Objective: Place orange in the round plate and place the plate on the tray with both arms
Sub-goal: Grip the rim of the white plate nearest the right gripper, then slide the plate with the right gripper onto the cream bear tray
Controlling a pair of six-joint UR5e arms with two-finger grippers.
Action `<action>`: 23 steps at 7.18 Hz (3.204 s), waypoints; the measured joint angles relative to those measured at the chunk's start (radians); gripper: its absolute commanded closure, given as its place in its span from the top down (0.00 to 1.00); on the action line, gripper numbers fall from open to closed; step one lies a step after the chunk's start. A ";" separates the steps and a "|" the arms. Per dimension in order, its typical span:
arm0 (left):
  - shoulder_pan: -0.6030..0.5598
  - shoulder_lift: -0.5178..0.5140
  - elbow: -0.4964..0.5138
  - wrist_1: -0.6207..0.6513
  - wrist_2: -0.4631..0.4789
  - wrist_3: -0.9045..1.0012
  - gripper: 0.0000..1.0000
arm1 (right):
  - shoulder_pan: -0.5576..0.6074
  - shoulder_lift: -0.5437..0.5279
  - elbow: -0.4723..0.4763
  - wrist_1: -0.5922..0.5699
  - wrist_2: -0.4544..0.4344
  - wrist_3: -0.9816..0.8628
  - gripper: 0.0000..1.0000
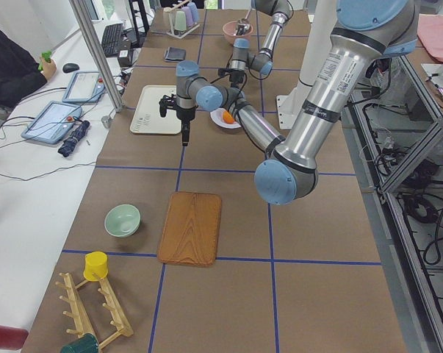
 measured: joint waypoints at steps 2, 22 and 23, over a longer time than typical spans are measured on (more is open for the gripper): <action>0.000 0.000 -0.001 0.000 0.000 0.000 0.99 | 0.004 0.006 0.009 0.002 0.000 0.008 0.16; -0.118 0.003 0.041 0.067 0.000 0.194 0.99 | 0.349 0.391 -0.438 -0.190 -0.019 0.235 0.00; -0.117 0.002 0.048 0.064 -0.001 0.194 0.99 | 0.347 0.394 -0.468 -0.140 -0.033 0.236 0.00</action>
